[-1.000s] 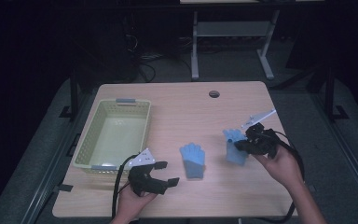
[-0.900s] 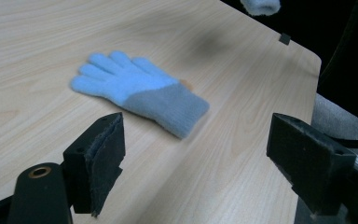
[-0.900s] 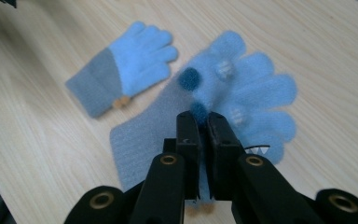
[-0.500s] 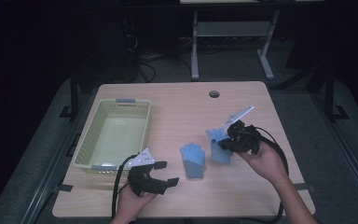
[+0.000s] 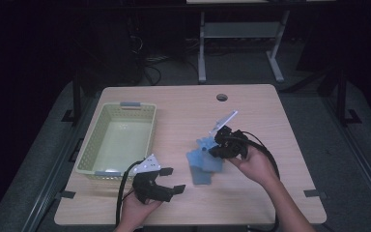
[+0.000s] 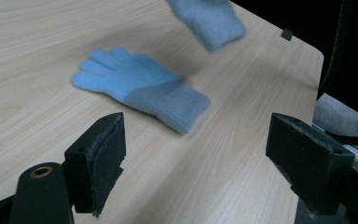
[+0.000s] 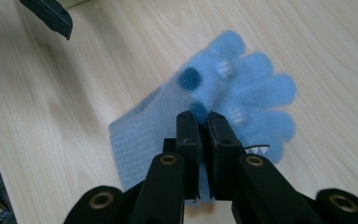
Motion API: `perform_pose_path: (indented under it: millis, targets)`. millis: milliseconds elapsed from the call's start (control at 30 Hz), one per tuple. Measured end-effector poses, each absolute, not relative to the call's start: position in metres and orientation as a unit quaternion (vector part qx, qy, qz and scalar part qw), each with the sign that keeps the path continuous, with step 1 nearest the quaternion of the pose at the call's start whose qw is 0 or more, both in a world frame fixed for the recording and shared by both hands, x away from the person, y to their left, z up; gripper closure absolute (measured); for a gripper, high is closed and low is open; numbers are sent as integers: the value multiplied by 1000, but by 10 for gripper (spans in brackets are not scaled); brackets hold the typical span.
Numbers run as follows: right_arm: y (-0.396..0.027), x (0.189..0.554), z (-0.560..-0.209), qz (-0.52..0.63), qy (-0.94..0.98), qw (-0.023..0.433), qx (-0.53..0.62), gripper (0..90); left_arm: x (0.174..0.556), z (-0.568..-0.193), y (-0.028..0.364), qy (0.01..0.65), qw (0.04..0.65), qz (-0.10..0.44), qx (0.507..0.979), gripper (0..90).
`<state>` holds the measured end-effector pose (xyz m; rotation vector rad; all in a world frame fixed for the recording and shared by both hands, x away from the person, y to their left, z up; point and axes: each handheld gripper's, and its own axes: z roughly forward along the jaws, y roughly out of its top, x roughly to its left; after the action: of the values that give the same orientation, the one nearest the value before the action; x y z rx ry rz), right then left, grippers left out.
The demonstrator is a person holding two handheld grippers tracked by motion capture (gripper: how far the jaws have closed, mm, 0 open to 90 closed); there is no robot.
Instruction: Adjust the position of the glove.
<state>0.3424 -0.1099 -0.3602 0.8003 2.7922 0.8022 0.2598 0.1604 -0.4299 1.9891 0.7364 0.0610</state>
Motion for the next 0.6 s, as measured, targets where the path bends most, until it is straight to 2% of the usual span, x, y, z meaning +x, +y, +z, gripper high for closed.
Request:
perform_pose_path:
  millis: [600]
  targets:
    - [-80,350,-389,247,938,35,242,842,259,-428,164,312,492,27,812,201]
